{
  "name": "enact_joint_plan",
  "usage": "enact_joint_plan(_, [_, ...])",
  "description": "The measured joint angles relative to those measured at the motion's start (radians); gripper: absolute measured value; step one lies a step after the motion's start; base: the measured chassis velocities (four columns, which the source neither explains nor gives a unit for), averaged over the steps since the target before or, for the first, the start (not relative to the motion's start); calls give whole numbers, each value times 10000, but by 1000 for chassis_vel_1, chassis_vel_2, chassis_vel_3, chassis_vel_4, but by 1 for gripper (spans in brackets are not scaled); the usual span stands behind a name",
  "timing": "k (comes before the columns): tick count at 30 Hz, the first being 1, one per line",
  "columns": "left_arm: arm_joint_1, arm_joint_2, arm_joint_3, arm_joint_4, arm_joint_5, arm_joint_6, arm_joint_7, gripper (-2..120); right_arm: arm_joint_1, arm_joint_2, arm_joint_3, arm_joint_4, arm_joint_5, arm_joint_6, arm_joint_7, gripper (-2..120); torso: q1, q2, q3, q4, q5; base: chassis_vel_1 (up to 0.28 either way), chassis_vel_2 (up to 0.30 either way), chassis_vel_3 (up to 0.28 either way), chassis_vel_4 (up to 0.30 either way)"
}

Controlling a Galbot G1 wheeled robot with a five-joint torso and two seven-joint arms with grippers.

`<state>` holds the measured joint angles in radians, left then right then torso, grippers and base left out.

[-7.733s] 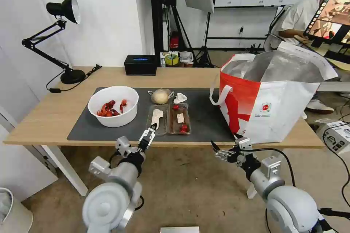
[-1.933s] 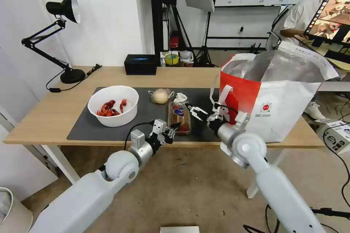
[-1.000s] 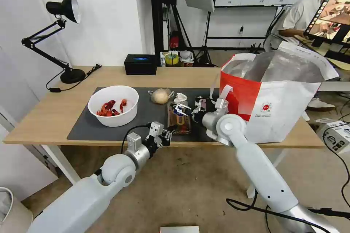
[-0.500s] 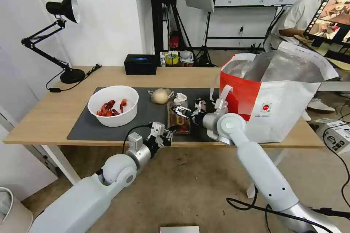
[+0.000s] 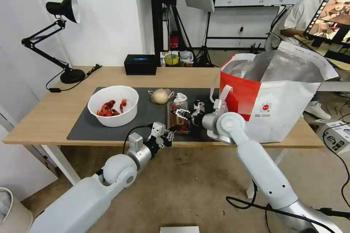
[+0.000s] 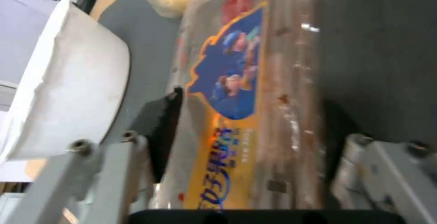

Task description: Pick up the trash from the table and place it into the takeout bag.

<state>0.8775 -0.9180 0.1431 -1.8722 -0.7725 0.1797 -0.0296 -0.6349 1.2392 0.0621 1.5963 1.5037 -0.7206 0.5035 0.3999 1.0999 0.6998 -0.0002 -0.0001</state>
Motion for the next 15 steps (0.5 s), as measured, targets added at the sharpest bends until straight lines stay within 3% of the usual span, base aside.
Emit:
enact_joint_plan(2, [-2,33,-2,-38,-9,-2,2,0,15,-17,-17,-21,9,-10,18,48,1,0,1,2,1,0,0,0,0])
enact_joint_plan(15, [205,84,-199,-168,-6,-27,10,0,-94,-185,74,34,17,3,-49,7,0,1,1,2,1,0,0,0,0])
